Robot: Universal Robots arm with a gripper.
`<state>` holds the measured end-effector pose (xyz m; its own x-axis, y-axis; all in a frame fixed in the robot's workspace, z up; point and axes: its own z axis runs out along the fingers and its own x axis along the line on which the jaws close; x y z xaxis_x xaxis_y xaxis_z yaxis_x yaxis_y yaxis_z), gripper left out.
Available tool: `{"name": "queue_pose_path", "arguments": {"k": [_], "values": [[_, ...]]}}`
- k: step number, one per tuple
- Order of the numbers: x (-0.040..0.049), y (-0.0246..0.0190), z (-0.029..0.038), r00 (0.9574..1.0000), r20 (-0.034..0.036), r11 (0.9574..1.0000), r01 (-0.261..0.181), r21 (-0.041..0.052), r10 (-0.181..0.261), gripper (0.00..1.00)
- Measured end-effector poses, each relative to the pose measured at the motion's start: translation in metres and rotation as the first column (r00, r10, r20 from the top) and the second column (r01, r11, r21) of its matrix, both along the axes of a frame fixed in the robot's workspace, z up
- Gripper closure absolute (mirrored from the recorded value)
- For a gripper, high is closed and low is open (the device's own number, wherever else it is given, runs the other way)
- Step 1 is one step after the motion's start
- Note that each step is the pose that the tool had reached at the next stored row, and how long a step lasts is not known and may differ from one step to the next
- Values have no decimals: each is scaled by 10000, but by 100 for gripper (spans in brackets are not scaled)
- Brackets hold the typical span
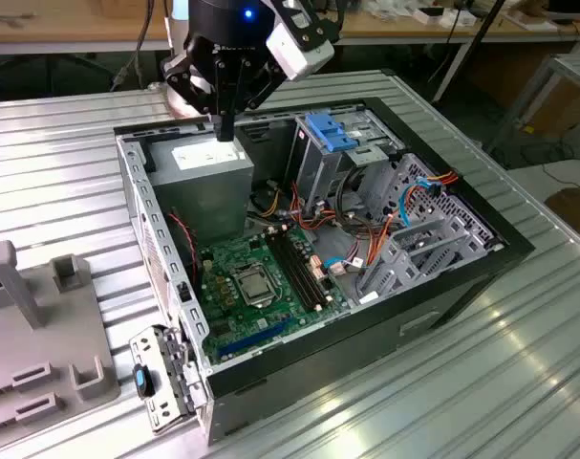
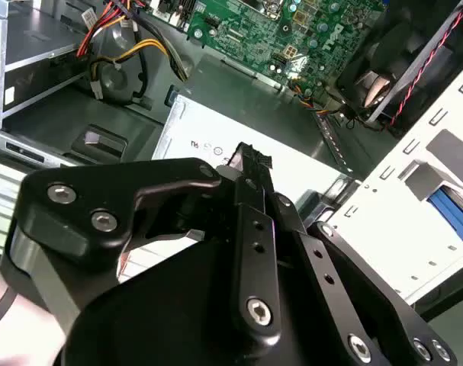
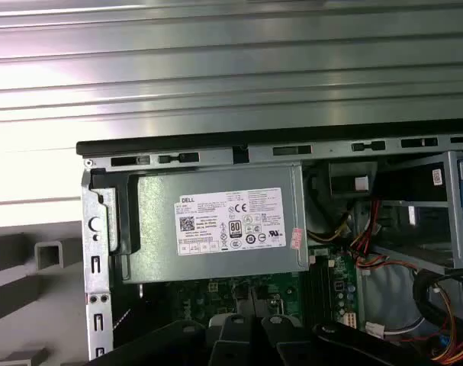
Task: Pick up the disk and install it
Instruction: 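Reach for the disk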
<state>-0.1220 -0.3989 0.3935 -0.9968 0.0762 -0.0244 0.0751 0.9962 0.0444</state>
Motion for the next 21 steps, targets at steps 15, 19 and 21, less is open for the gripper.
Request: {"name": "queue_pose_path", "arguments": {"k": [15, 19, 21], "values": [[-166, 0, 0, 10000, 0, 10000, 0, -1, 0, 89], [-210, 0, 0, 10000, 0, 10000, -1, -1, 1, 89], [-229, 0, 0, 10000, 0, 10000, 0, -1, 0, 89]]}}
